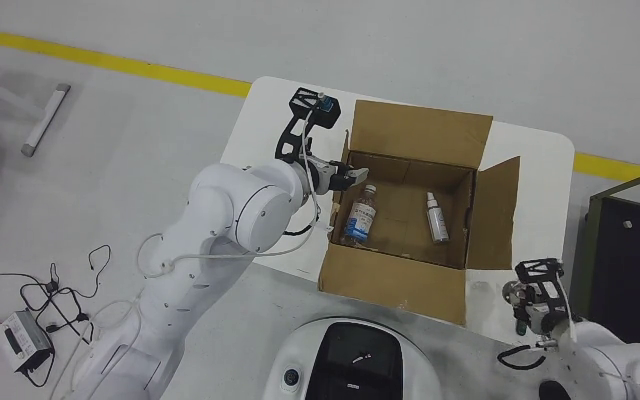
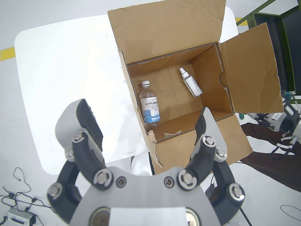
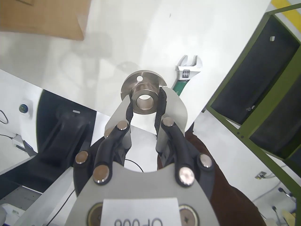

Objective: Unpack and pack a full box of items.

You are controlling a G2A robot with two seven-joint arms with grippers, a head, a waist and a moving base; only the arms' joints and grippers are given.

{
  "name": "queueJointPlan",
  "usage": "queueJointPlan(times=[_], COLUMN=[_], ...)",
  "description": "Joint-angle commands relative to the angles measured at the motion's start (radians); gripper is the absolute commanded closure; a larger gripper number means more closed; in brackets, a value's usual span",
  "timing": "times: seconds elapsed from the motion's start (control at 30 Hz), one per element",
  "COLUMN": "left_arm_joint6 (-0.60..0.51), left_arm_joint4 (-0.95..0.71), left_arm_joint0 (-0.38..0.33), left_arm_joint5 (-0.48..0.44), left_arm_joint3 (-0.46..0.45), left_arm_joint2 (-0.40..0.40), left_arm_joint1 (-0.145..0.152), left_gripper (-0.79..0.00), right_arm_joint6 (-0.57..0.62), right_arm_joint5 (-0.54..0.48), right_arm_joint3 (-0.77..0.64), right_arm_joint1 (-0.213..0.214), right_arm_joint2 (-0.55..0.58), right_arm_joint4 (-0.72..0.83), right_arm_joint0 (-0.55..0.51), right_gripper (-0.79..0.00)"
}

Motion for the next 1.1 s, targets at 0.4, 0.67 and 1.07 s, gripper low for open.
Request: queueJointPlan(times=[0.4, 0.67, 1.07], left_arm_joint6=[0.0, 0.0, 0.0], left_arm_joint4=[0.0, 0.0, 0.0], left_arm_joint0=[0.0, 0.0, 0.0], left_arm_joint5=[0.0, 0.0, 0.0], left_arm_joint3=[0.0, 0.0, 0.0], left_arm_joint2=[0.0, 0.0, 0.0], left_arm_joint1=[0.0, 0.0, 0.0], left_gripper=[-0.785, -0.785, -0.785], right_arm_joint6=[-0.069, 0.025, 0.041], right_arm_joint5=[-0.252, -0.335, -0.285], right_arm_joint3=[-0.198, -0.198, -0.198], right_arm_joint1=[0.022, 0.059, 0.072], right_arm_joint2=[0.367, 0.38, 0.314], right_arm_joint4=[0.384, 0.521, 0.494], right_arm_joint0=[-0.031, 0.07, 0.103], right_gripper=[0.0, 0.0, 0.0])
